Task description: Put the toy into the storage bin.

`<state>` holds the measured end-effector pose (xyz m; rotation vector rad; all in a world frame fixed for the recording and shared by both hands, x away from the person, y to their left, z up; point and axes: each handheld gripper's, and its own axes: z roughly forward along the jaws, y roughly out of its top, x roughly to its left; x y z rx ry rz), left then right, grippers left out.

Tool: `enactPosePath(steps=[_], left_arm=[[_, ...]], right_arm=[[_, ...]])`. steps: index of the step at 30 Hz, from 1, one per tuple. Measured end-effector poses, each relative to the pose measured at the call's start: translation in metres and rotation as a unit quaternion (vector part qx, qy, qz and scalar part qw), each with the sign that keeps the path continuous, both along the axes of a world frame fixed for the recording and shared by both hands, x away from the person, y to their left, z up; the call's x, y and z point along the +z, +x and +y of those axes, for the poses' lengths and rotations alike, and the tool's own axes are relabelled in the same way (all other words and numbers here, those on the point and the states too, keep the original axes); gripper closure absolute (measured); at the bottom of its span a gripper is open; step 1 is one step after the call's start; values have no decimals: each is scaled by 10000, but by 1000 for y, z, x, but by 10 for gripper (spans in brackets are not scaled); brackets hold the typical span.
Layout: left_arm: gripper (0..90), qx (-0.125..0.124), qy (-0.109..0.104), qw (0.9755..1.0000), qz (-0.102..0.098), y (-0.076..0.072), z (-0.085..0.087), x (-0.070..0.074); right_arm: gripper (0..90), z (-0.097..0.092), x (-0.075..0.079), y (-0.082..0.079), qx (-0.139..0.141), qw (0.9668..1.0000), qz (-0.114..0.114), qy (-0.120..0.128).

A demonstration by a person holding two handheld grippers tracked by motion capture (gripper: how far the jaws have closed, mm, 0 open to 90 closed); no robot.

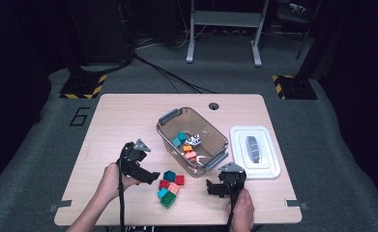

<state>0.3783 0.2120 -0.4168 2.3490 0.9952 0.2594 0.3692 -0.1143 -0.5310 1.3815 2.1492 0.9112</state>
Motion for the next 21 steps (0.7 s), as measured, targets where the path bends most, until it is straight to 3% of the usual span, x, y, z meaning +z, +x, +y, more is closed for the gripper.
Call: enactPosePath(steps=[6,10,14,21], left_arm=[[40,-83,-141,9998,74,-7,2,-18],[58,-95,-301,9995,-2,-14,3,-24],[58,-124,-285,9995,-58,-18,0,-27],[71,-154,12,9999,-23,-22,-15,-32]], right_arm=[[0,0,0,0,0,10000,0,-1],[0,0,0,0,-1,10000,-1,-1],[0,0,0,0,-2,10000,3,5],[0,0,0,0,-2,10000,3,4]])
